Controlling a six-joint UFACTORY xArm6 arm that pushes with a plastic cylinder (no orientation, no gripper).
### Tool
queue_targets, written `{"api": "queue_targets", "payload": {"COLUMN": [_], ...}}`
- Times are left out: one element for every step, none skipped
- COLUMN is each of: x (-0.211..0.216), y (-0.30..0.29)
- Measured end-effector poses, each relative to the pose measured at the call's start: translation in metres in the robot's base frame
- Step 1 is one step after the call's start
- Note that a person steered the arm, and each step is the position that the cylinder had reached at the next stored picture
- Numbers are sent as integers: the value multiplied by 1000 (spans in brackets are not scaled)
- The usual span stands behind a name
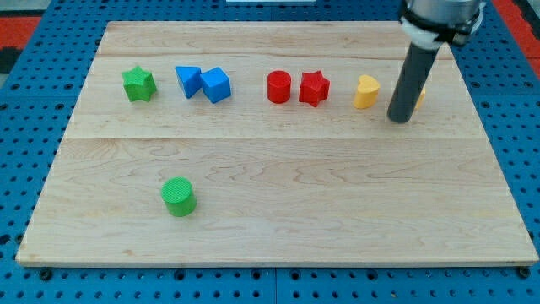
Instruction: Push the green blocks to form a horizontal line with the group of blocks
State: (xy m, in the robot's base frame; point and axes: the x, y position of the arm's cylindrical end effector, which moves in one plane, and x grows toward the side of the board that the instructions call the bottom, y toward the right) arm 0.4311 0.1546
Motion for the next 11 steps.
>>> {"api": "queue_targets", "payload": {"x": [83,115,111,120,119,103,111,133,139,88,75], "y": [-70,-175,-273,-307,-321,-370,-357,-382,-430,-433,-429]}}
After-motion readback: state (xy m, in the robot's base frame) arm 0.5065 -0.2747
